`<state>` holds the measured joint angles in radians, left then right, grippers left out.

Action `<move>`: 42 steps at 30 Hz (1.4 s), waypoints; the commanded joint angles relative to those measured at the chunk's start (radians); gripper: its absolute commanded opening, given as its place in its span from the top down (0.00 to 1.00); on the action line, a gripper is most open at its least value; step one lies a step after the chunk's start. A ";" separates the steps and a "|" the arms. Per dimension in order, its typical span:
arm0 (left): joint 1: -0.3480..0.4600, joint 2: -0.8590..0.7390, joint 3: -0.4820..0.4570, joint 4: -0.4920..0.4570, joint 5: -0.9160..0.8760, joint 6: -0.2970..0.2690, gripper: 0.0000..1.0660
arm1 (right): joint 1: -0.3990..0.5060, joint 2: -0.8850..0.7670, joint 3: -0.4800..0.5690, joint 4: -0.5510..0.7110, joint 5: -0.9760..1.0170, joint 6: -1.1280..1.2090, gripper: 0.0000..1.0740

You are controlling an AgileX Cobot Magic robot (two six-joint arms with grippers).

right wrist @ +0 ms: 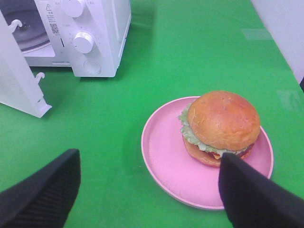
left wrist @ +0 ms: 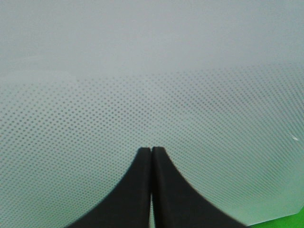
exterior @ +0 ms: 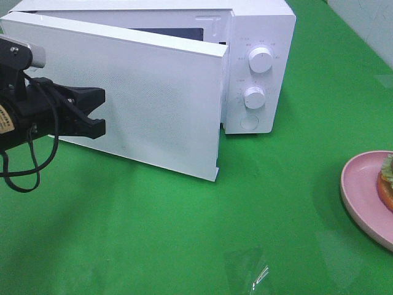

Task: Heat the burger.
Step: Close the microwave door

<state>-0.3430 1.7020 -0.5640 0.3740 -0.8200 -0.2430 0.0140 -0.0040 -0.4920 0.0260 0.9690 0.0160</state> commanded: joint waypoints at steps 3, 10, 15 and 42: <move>-0.052 0.050 -0.080 -0.054 0.037 -0.004 1.00 | -0.003 -0.027 0.002 0.005 -0.009 -0.002 0.29; -0.109 0.110 -0.165 -0.115 0.059 0.012 1.00 | -0.003 -0.027 0.002 0.005 -0.009 -0.002 0.29; -0.165 0.159 -0.241 -0.211 0.077 0.075 1.00 | -0.003 -0.027 0.002 0.005 -0.009 0.001 0.29; -0.217 0.333 -0.592 -0.306 0.235 0.101 1.00 | -0.003 -0.027 0.002 0.005 -0.010 0.000 0.29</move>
<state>-0.5880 2.0320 -1.1180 0.1770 -0.5620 -0.1400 0.0140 -0.0040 -0.4920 0.0260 0.9690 0.0170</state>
